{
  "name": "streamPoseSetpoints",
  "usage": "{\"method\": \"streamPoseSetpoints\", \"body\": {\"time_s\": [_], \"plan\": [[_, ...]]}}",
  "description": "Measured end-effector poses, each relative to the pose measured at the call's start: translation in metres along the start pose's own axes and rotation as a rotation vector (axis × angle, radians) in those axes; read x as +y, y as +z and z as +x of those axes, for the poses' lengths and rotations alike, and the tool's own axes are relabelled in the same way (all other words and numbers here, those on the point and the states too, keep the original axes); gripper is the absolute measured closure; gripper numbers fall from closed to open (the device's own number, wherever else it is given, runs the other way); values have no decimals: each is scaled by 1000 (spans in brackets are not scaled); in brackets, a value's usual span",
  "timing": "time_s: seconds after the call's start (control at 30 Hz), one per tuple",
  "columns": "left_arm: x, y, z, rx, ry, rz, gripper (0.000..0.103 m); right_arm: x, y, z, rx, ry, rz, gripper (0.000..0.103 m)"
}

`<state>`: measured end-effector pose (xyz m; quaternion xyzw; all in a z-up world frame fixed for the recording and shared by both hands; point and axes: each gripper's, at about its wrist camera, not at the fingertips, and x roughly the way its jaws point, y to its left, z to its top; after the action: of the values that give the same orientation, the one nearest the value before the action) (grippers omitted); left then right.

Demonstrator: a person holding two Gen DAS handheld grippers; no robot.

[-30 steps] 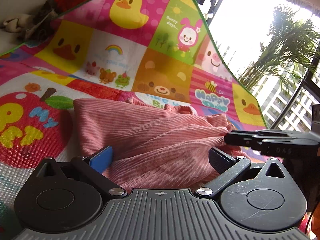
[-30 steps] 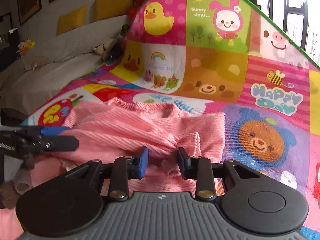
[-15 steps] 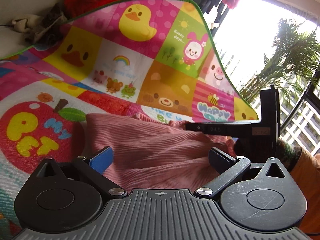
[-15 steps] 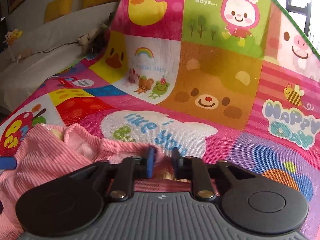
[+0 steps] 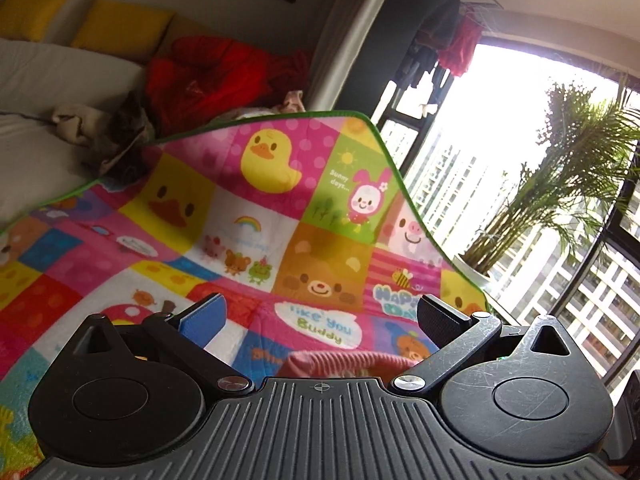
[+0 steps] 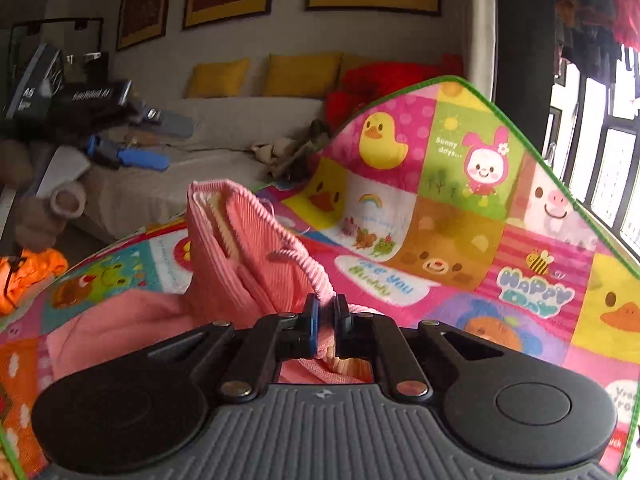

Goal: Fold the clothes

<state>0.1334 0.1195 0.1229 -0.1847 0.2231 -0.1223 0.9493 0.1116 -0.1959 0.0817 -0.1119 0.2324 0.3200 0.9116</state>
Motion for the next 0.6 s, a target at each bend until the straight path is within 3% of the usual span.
{"method": "streamPoseSetpoints", "body": {"time_s": [0.07,0.17,0.33,0.43,0.6], "plan": [[-1,-14,-5,45,10,14,0,13,-21,-12,31,57,-4,95],[0,-42,-11,126,22,29,0,20,-38,-41,7,86,2,87],[18,-90,-15,236,-15,-53,0,-17,-37,-84,-124,26,185,43],[31,-114,-12,280,-52,-136,0,-44,-45,-81,-126,11,359,36],[44,-136,-1,295,-87,-221,0,-55,-79,-32,10,6,539,35]]}}
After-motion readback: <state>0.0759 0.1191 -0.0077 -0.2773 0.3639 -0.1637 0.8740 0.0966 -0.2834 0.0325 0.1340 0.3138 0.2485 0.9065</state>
